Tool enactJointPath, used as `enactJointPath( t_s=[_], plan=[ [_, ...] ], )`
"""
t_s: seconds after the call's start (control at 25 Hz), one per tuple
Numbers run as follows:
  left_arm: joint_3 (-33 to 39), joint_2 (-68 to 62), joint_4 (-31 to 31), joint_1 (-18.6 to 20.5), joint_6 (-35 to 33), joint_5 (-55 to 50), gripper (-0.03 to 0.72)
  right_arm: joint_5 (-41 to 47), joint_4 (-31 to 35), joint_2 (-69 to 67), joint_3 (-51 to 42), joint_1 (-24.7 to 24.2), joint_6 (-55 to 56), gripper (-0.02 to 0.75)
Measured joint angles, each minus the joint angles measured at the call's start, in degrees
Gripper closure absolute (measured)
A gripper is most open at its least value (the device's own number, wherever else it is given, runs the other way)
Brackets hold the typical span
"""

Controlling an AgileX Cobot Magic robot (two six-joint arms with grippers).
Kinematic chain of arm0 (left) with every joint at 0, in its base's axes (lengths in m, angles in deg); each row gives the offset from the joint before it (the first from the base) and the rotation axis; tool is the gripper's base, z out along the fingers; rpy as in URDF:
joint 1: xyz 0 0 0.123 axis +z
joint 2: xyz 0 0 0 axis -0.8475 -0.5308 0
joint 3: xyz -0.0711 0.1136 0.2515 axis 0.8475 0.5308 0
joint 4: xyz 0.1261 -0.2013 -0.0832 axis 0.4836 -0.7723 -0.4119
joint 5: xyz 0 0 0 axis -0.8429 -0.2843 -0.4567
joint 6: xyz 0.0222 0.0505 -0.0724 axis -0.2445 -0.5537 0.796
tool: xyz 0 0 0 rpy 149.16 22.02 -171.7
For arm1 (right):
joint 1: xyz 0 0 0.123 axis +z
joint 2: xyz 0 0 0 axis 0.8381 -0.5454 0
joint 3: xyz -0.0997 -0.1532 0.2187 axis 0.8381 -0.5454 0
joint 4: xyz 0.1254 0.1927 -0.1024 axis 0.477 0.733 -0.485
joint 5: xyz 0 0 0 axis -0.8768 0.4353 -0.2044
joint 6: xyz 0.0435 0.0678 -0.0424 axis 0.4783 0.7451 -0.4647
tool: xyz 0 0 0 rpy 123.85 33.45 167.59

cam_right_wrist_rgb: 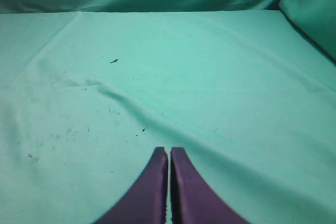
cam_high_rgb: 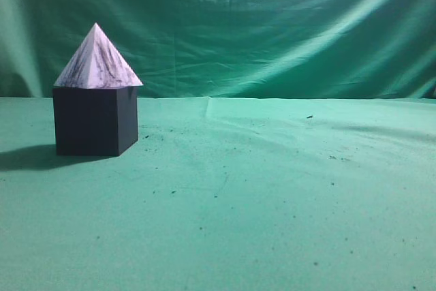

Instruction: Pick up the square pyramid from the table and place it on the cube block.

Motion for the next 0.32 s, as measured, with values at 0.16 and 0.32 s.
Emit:
enactJointPath(
  t_s=[0.16,0.32],
  plan=[
    [0.0,0.0,0.0,0.0,0.0,0.0,0.688,0.31,0.04,0.0,-0.09,0.0,0.0,0.738],
    [0.0,0.0,0.0,0.0,0.0,0.0,0.688,0.31,0.13,0.0,-0.09,0.0,0.0,0.738]
  ],
)
